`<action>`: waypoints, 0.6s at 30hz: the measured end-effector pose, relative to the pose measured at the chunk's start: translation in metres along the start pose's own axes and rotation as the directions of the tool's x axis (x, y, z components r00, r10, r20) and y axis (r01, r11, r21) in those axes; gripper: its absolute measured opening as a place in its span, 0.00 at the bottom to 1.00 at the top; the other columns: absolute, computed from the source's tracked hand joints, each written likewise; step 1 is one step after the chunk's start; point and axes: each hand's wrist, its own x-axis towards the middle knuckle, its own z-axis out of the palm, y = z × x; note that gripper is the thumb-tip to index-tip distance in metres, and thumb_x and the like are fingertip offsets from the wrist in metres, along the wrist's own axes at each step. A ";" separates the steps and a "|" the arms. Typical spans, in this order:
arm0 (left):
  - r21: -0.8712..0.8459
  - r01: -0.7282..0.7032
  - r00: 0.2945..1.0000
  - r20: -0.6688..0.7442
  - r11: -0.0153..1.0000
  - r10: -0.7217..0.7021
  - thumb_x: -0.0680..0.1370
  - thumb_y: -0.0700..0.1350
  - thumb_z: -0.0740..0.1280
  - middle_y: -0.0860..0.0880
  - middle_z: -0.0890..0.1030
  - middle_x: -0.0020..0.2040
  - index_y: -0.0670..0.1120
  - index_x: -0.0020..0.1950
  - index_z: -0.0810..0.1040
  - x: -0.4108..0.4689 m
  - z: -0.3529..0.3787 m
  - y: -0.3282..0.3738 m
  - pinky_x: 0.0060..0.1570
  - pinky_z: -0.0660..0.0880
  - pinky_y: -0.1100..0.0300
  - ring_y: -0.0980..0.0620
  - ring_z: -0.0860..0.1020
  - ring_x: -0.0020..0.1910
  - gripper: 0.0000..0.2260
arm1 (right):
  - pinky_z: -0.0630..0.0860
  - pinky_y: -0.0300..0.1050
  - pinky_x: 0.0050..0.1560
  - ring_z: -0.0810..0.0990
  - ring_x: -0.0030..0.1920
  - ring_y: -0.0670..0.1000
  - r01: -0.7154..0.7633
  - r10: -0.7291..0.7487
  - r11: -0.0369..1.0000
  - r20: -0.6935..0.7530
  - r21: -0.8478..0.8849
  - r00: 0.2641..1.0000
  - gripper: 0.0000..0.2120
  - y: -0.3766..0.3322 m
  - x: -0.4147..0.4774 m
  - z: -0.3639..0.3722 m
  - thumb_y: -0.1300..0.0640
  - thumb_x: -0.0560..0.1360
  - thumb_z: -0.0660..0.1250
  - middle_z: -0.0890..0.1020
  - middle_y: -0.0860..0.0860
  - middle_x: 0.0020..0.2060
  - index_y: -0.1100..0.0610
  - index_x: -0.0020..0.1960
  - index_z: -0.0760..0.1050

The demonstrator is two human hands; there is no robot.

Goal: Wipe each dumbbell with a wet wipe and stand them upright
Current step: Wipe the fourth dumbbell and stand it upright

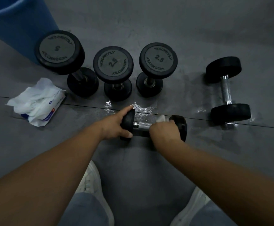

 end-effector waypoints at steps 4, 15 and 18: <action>-0.005 0.000 1.000 -0.015 1.000 0.000 0.67 0.35 0.78 0.49 0.76 0.66 0.59 0.79 0.52 -0.001 0.001 -0.001 0.57 0.76 0.65 0.55 0.79 0.58 0.51 | 0.70 0.47 0.46 0.80 0.52 0.58 -0.061 0.074 0.991 -0.109 0.118 0.991 0.12 0.013 0.008 -0.014 0.66 0.75 0.59 0.80 0.56 0.53 0.58 0.56 0.75; -0.007 -0.011 1.000 -0.023 1.000 0.011 0.67 0.33 0.78 0.49 0.75 0.67 0.57 0.80 0.52 -0.002 0.002 0.004 0.56 0.77 0.63 0.53 0.79 0.57 0.51 | 0.70 0.51 0.58 0.75 0.59 0.58 -0.008 0.013 0.904 -0.009 0.427 1.000 0.17 -0.020 0.022 -0.002 0.57 0.73 0.62 0.77 0.56 0.58 0.55 0.62 0.69; -0.036 -0.018 1.000 -0.010 0.999 0.018 0.67 0.31 0.77 0.49 0.74 0.67 0.57 0.80 0.52 -0.006 0.003 0.005 0.51 0.77 0.67 0.57 0.80 0.54 0.51 | 0.69 0.50 0.56 0.75 0.56 0.57 0.051 0.041 0.860 -0.168 0.508 0.985 0.15 -0.035 0.013 0.014 0.57 0.72 0.61 0.78 0.55 0.55 0.55 0.58 0.72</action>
